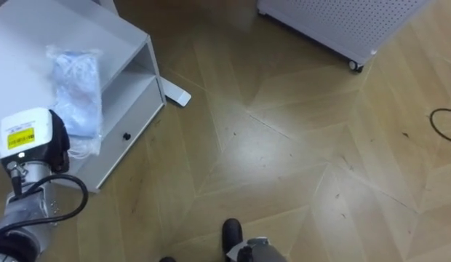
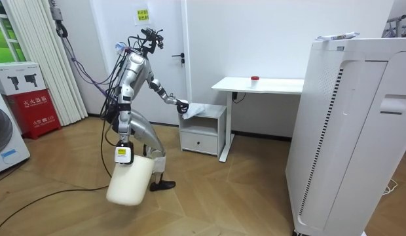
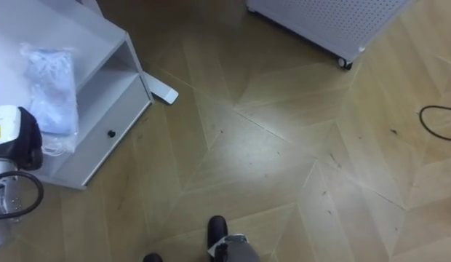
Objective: Pick garbage
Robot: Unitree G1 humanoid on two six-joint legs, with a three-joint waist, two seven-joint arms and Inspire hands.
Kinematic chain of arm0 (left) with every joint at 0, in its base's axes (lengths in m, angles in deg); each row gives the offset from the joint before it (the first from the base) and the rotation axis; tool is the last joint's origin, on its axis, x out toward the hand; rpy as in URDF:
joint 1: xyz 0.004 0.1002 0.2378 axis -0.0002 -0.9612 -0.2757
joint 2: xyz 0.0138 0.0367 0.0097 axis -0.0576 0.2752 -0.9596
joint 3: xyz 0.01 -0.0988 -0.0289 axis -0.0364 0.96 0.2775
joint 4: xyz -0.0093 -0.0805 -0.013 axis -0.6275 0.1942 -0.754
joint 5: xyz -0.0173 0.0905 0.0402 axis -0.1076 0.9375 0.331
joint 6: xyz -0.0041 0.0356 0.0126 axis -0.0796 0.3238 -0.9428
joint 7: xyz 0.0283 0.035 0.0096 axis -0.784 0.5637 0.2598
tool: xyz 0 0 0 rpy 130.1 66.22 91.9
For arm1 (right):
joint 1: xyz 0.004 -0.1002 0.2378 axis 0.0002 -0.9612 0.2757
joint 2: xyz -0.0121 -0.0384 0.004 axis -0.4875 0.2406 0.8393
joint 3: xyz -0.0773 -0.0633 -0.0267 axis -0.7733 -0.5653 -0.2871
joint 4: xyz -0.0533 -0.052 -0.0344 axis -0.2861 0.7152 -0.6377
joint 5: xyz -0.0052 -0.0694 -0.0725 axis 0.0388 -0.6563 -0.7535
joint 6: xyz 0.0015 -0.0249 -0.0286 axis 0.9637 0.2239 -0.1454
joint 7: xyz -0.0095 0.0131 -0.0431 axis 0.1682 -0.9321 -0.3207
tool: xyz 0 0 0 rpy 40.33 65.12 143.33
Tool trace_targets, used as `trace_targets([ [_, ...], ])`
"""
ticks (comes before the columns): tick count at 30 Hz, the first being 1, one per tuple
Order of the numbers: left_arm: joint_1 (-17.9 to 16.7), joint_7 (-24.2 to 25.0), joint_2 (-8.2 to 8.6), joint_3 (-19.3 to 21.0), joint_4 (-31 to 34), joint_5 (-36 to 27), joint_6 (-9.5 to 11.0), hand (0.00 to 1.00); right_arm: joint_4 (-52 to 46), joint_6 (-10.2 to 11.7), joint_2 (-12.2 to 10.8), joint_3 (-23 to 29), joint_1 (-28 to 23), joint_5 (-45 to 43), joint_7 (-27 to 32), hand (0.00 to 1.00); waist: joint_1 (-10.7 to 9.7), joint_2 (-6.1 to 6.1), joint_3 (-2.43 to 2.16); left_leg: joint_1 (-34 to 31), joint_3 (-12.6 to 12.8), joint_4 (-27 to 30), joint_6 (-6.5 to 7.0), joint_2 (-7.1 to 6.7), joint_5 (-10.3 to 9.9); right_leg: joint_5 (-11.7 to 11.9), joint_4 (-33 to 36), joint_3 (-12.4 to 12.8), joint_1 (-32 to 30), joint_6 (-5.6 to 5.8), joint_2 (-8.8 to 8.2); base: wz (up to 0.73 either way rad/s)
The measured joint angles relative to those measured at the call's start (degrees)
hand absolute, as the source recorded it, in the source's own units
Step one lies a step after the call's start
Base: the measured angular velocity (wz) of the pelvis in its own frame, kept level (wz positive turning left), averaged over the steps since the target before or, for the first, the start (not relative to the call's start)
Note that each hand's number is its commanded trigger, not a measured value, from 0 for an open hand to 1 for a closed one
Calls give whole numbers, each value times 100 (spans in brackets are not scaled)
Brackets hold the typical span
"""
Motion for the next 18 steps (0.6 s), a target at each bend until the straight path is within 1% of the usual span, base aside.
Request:
trace_targets([
  [5, -8, -10, 0, 8, -22, -25, -7, 100, 2, -22, 0, -6, -142, -17, -93, 100, 84, 6, 1, 70, -17, 32, -4, -13, -4, -28, 67, 15, 56, -2, -1, 2],
  [8, -119, -30, 0, 35, -41, -25, -3, 100, -6, -18, 8, 5, -206, -54, -138, 100, 89, 25, -4, 189, -36, 52, -17, -9, -22, -56, 85, 14, 176, -6, 6, 0],
  [12, -201, -66, -3, 72, -70, -4, -1, 100, -70, -7, 15, 60, -241, -156, -136, 100, 140, 58, 0, 266, -23, 211, -18, -14, -73, -147, 312, 102, 194, 20, -1, 0],
  [14, -216, -82, -3, 72, -71, -15, 15, 100, -59, 0, 16, 56, -243, -257, -127, 100, 191, 58, 0, 306, 12, 257, -15, -14, -82, -215, 408, 146, 194, 36, -18, -2],
  [18, -223, -99, -3, 105, -156, -100, 92, 100, -71, 33, 18, 57, -229, -585, -180, 100, 243, 59, -1, 415, 90, 309, 4, -9, -92, -259, 556, 200, 231, 3, -79, 0],
])
